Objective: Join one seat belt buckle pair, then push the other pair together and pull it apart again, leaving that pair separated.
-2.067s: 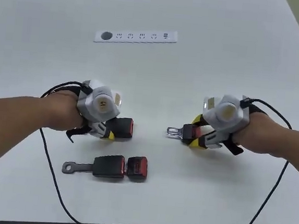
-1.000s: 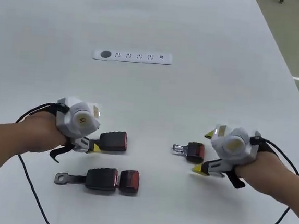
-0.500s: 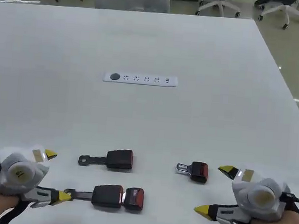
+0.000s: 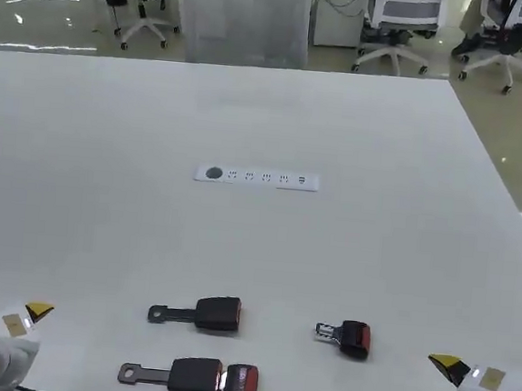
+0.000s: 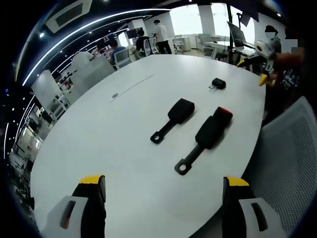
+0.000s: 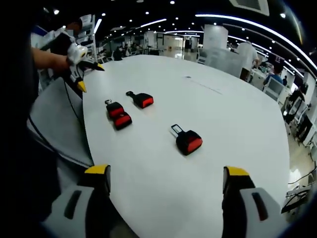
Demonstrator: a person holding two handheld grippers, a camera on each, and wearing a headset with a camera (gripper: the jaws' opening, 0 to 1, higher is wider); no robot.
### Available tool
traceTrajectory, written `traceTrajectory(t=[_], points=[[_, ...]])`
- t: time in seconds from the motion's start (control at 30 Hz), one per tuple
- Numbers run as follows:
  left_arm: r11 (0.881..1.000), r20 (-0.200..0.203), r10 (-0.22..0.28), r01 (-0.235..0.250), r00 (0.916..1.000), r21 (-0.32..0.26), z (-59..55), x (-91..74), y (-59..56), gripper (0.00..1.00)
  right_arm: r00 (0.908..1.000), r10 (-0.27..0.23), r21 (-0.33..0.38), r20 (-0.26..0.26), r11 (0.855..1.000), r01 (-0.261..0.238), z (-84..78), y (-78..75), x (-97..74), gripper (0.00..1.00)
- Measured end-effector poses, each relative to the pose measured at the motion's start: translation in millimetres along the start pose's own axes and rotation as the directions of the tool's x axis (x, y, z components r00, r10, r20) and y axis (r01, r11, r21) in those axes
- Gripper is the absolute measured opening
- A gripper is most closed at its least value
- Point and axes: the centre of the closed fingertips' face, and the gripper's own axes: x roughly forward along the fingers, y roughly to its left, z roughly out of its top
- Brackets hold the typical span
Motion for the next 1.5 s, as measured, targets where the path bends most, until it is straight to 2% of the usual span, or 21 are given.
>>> traceTrajectory(t=[0.07,0.13,0.3,0.8,0.93,1.2,1.5], points=[[1.0,0.002,0.01,-0.01,0.9999,-0.022,-2.3,-1.4,1.2,1.0,0.9999,-0.011,-0.004,0.011,1.0,0.011,0.6,0.1,-0.5,1.0],[0.999,-0.001,0.012,-0.012,0.9999,-0.036,-3.8,-1.8,-0.2,1.0,0.9998,-0.018,-0.01,0.006,1.0,0.018,-0.7,1.0,0.0,1.0],[0.999,-0.011,0.007,-0.007,0.9999,-0.035,-6.2,0.5,-5.4,1.0,0.9997,-0.016,-0.034,-0.019,0.999,0.015,-4.7,7.7,3.5,1.0],[0.999,-0.006,0.022,-0.022,0.9997,-0.036,-8.5,-0.9,-4.0,1.0,0.9999,0.007,-0.035,-0.015,0.999,-0.007,0.3,19.0,10.0,1.0],[0.999,-0.006,0.021,-0.022,0.9998,-0.036,-9.2,-0.8,-8.5,1.0,0.9998,0.015,-0.041,-0.015,0.999,-0.016,1.4,22.7,11.8,1.0],[0.999,-0.004,0.019,-0.019,0.9998,-0.03,-6.9,0.5,-13.0,1.0,0.9997,0.023,-0.044,-0.007,0.999,-0.024,3.0,26.2,13.8,1.0],[1.0,0.0,0.014,-0.014,0.9999,-0.018,-3.1,1.9,-12.1,1.0,0.9996,0.024,-0.056,-0.012,0.998,-0.024,6.5,25.2,15.8,1.0]])
